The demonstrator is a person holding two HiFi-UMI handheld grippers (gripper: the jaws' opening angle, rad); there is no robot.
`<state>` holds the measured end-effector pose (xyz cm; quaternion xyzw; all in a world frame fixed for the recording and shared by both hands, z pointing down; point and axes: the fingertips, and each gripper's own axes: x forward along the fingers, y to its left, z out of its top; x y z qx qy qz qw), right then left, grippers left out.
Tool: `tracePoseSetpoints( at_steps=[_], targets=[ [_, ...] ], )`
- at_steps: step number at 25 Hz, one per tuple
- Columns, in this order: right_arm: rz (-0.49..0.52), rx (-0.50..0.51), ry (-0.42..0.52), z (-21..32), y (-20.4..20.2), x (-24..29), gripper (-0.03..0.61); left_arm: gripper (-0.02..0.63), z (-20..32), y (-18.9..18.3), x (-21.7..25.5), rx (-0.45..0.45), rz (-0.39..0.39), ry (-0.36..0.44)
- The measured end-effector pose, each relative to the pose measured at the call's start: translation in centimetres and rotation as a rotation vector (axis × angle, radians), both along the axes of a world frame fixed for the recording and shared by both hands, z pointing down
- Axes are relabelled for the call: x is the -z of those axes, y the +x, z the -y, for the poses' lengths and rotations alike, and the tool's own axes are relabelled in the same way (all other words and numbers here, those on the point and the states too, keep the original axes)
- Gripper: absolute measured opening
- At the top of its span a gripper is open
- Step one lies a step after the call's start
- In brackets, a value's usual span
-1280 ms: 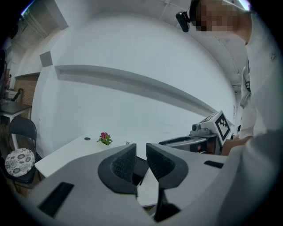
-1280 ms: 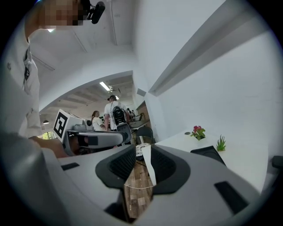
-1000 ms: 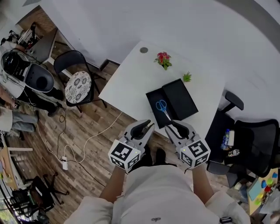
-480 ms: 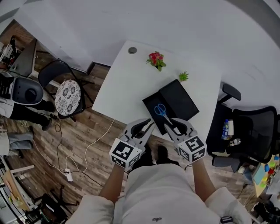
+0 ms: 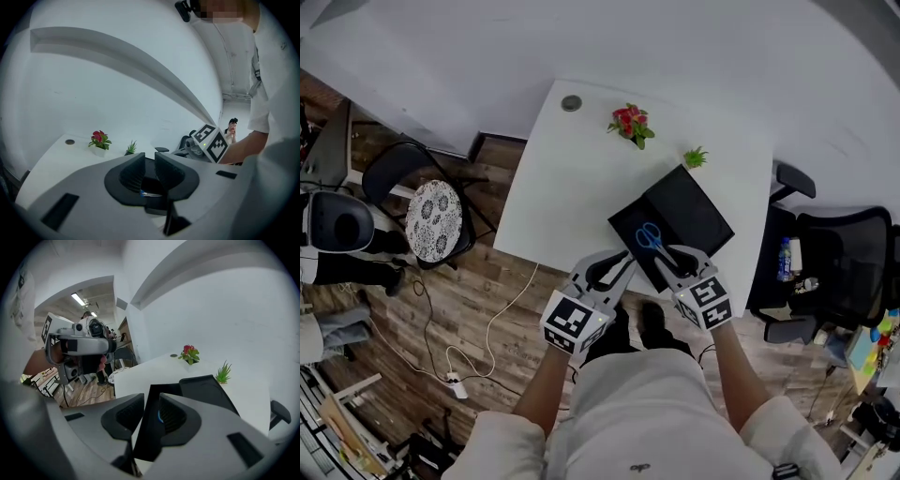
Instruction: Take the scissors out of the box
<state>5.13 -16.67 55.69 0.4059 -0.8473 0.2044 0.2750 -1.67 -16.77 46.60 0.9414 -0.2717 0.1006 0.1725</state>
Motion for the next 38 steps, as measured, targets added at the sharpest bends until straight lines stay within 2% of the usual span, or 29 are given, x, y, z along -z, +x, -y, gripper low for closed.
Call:
tracePoseSetpoints(
  at_steps=[7, 16, 29, 38],
  targets=[
    [-0.120, -0.012, -0.077, 1.5, -0.5, -4.6, 0.107, 0.071, 0.7, -0.3, -1.2, -0.073, 0.004, -0.027],
    [-0.241, -0.032, -0.176, 2.3, -0.3, -9.2, 0.101, 0.067, 1.7, -1.2, -2.3, -0.122, 0.011, -0.060],
    [-0.374, -0.083, -0.277, 3.6, -0.1, -13.2, 0.092, 0.064, 2.6, -1.6, -2.8, -0.143, 0.025, -0.076],
    [-0.410, -0.109, -0.314, 4.1, 0.3, -14.6, 0.094, 0.063, 2.5, -1.9, -4.0, -0.130, 0.026, -0.111]
  ],
)
